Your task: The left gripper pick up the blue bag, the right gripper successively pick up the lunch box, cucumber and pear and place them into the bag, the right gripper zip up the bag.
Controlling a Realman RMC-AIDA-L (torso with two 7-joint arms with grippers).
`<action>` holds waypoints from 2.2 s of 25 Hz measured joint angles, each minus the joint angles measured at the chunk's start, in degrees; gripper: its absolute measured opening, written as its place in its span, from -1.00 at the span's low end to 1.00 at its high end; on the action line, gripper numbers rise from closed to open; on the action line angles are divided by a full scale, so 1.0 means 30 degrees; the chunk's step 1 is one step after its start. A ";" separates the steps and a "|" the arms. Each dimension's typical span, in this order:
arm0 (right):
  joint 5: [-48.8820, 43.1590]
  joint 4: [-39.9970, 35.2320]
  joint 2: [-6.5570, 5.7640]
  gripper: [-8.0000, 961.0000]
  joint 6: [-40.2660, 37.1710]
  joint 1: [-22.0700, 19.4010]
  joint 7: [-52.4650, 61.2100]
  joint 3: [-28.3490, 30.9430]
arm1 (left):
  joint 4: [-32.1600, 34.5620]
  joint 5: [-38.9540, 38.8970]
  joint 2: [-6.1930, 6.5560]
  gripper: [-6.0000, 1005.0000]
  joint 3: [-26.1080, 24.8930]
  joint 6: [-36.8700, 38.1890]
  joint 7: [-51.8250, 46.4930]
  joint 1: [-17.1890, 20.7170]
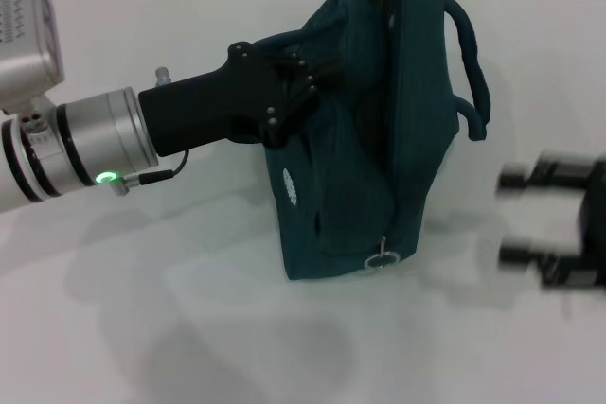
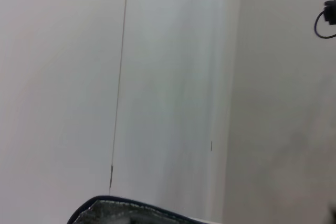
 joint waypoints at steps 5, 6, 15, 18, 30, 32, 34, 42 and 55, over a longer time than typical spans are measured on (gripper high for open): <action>-0.5280 0.0003 0.1674 0.46 0.1271 0.1020 0.0232 -0.0013 | -0.0033 -0.0016 -0.0012 -0.93 0.0034 -0.0129 0.0026 -0.0100; -0.5961 0.0058 0.1977 0.46 0.1776 0.1248 0.0371 -0.0128 | -0.0038 -0.0020 -0.0016 -0.92 0.0043 -0.0138 0.0026 -0.0105; -0.5696 0.1048 0.2279 0.43 0.3717 0.2393 0.0807 -0.1513 | -0.0273 -0.0031 -0.0042 -0.93 0.0119 -0.0357 0.0083 -0.0347; -0.4904 0.0984 0.2199 0.41 0.3767 0.2230 0.0734 -0.1425 | -0.0274 -0.0030 -0.0041 -0.92 0.0107 -0.0362 0.0326 -0.0287; -0.4612 0.1128 0.2317 0.35 0.4994 0.2633 0.0683 -0.2035 | -0.0274 -0.0172 -0.0043 -0.90 0.0150 -0.0368 0.0432 -0.0366; -0.4485 0.1156 0.2363 0.34 0.5096 0.2870 0.0676 -0.2758 | -0.0275 -0.0173 -0.0042 -0.90 0.0149 -0.0368 0.0462 -0.0380; -0.4068 0.1154 0.2388 0.33 0.5398 0.3013 0.0675 -0.3588 | -0.0275 -0.0174 -0.0043 -0.89 0.0150 -0.0367 0.0466 -0.0383; -0.2211 0.0929 0.2397 0.28 0.6680 0.3199 0.0646 -0.5702 | -0.0443 -0.0176 -0.0042 -0.87 0.0148 -0.0354 0.0512 -0.0372; 0.0951 0.1990 0.2396 0.02 0.7635 0.3053 -0.2412 -0.5945 | -0.1076 -0.0449 -0.0051 -0.85 0.0148 -0.0312 0.1413 -0.0412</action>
